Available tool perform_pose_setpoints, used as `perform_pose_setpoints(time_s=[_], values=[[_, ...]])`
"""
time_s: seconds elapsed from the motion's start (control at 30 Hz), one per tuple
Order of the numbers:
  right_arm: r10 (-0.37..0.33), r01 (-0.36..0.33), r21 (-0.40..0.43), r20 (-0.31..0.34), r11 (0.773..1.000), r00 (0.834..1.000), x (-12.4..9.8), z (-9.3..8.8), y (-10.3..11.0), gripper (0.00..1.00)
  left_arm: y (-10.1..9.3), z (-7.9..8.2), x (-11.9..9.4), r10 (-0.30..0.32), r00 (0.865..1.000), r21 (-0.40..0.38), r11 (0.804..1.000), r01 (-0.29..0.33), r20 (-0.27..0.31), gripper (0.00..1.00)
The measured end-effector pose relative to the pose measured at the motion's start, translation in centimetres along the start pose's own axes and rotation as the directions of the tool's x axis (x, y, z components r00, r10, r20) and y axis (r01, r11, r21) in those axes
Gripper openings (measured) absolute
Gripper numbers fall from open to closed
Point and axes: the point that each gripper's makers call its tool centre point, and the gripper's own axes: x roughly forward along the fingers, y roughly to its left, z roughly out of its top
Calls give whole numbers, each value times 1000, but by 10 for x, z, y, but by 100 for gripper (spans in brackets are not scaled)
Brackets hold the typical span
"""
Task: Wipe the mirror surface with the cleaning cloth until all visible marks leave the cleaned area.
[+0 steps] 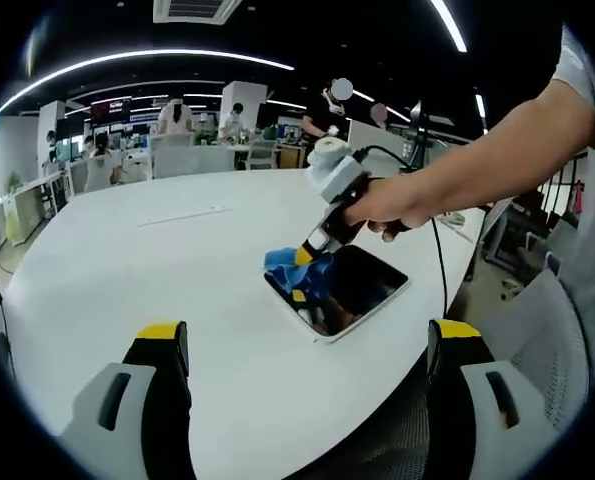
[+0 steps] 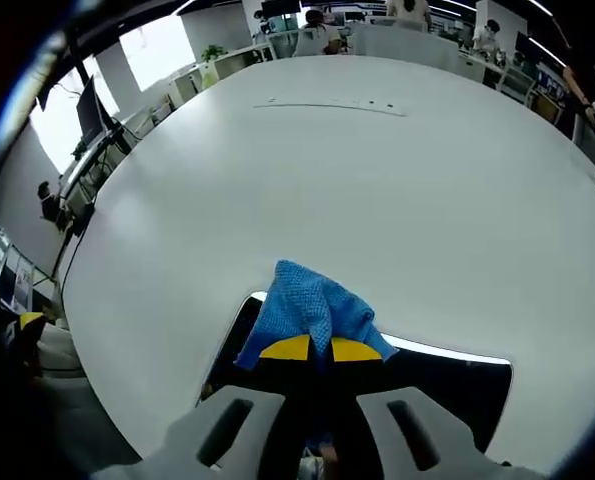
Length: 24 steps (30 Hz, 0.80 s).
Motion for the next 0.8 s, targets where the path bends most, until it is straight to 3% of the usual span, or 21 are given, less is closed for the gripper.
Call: perform_pose_setpoints(time_s=[0.8], values=[[-32,32,4,-17,999,999,3,-4,-11,0,-1,-1,0,-9,1000,-7,1000,9,-3,99]])
